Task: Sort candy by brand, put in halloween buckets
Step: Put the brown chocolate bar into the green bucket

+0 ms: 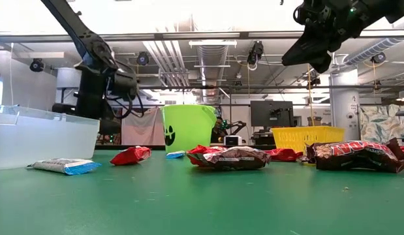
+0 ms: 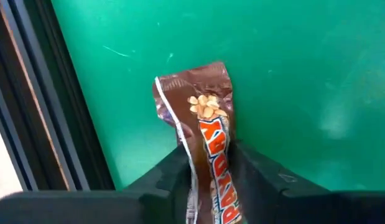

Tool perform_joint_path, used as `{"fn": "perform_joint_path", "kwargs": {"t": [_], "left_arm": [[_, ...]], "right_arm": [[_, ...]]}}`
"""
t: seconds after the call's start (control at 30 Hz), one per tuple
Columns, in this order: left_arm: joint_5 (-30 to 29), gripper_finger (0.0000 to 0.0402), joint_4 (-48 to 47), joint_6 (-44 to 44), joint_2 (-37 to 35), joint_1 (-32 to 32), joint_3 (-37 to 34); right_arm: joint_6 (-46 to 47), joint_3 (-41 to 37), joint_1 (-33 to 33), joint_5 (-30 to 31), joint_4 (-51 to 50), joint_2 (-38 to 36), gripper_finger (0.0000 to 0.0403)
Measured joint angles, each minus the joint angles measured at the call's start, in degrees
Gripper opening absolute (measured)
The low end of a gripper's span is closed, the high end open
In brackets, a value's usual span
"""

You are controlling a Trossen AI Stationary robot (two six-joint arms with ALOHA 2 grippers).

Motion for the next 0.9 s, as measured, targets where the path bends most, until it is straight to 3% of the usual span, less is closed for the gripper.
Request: {"fn": "perform_joint_path", "kwargs": {"t": [0.17,0.33,0.6,0.83,0.9], "left_arm": [[-1.00,0.0010,0.21,0.00,0.67,-0.05,0.14],[-0.05,0.0007,0.30,1.67,-1.44,-0.17,0.10],[1.20,0.0000,1.04,10.11,-11.97,-3.54,4.43],[7.78,0.0000,16.24,23.60,-20.76,-11.42,10.43],[11.99,0.0000,21.72,27.02,-21.92,-13.40,11.17]], "right_arm": [[0.00,-0.02,0.00,0.00,0.01,0.00,0.0052],[0.46,-0.02,0.00,0.00,0.01,0.00,0.0052],[0.90,-0.02,0.00,0.00,0.01,0.00,0.0052],[0.89,-0.04,0.00,0.02,0.14,0.00,0.0052],[0.93,-0.04,0.00,0.02,0.16,0.00,0.0052]]}}
